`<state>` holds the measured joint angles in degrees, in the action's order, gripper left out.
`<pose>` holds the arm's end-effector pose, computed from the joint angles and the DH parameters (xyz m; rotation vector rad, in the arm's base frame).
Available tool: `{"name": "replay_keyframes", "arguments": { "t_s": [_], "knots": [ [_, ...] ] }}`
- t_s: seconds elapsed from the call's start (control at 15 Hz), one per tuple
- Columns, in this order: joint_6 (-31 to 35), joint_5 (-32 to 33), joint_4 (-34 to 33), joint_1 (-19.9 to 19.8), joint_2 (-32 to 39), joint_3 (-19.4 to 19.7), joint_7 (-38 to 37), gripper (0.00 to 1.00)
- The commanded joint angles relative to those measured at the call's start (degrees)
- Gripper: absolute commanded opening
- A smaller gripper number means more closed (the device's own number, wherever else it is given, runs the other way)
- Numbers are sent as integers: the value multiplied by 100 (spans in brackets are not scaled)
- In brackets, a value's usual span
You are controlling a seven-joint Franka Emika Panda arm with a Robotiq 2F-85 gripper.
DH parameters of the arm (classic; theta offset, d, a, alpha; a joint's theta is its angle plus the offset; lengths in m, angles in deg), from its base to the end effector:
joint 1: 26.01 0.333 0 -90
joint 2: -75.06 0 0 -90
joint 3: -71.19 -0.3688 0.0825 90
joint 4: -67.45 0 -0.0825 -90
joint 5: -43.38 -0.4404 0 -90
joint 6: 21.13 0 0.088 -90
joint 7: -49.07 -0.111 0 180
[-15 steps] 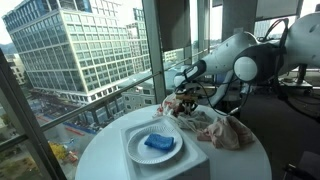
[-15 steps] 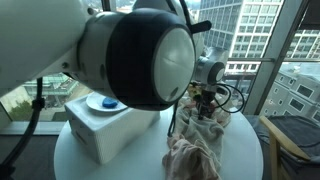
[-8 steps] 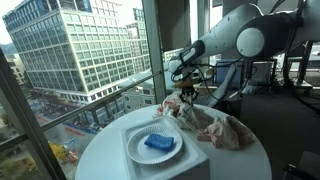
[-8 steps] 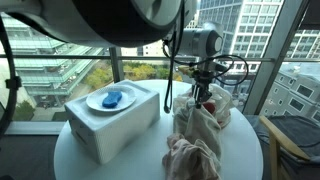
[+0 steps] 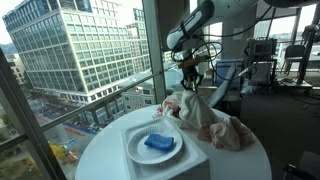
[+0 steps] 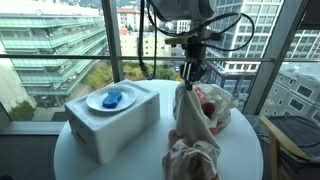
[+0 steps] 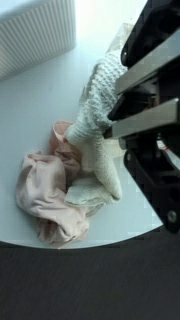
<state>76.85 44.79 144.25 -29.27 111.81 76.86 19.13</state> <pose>0.7710 -0.1071 0.3502 2.8247 -0.9677 -0.3737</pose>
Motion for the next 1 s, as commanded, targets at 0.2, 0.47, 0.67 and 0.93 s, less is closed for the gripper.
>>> {"name": "replay_keyframes", "arguments": {
  "t_s": [0.2,0.47,0.67,0.93],
  "knots": [
    [-603,-577,1944,-66,-1504,-232,1550,3],
    [-763,-1172,2104,-165,-1164,-327,2455,3],
    [-1049,-1484,2080,-333,-743,-343,3109,3],
    [-1874,-1694,1827,-582,-220,-372,3714,41]
  ]
}}
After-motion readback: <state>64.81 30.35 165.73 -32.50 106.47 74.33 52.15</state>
